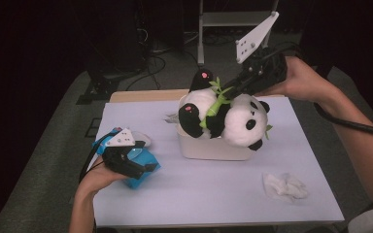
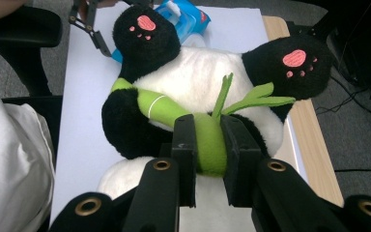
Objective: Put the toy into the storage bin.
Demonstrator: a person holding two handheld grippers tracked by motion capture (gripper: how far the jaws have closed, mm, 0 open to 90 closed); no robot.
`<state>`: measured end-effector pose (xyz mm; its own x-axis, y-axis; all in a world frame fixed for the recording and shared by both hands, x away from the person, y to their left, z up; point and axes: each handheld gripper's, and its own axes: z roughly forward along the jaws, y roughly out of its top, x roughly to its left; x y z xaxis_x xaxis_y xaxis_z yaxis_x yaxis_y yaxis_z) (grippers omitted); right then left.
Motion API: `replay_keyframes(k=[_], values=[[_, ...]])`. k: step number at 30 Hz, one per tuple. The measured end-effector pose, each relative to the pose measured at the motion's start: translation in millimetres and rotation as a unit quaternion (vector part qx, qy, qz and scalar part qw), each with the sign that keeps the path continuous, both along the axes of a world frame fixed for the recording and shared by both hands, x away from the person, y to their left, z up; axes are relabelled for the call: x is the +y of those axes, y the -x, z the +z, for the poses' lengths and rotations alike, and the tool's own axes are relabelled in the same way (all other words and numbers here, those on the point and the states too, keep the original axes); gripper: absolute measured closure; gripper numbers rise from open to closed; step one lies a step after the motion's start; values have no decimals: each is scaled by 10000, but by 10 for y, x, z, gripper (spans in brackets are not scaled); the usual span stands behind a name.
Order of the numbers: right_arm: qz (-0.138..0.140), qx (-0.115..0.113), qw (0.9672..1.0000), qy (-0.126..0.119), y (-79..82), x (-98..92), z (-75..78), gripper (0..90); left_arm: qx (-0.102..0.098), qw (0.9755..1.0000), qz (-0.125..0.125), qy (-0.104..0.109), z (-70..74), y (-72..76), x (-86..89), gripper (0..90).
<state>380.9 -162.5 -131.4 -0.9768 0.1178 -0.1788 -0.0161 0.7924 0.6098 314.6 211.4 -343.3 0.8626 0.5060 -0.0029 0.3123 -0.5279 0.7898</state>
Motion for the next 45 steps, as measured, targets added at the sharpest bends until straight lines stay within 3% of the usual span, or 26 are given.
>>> replay_keyframes(k=[10, 15, 26, 34, 45], values=[[-57, 134, 9999, 61, -295, 54, -44, 769, 10, 9999, 91, 75, -9, -7, 41, 96], [-123, 245, 9996, 46, -506, 64, -117, 769, 19, 9999, 128, 78, -11, -7, 64, 96], [-261, 384, 9989, 117, -795, 52, -253, 769, -1, 9998, 181, 97, -3, -6, 97, 96], [-308, 585, 9977, 153, -927, 56, -477, 768, -6, 9998, 191, 97, 5, 0, 106, 96], [-352, 763, 9961, 253, -989, 76, -714, 768, 1, 9997, 196, 114, 8, 7, 104, 96]])
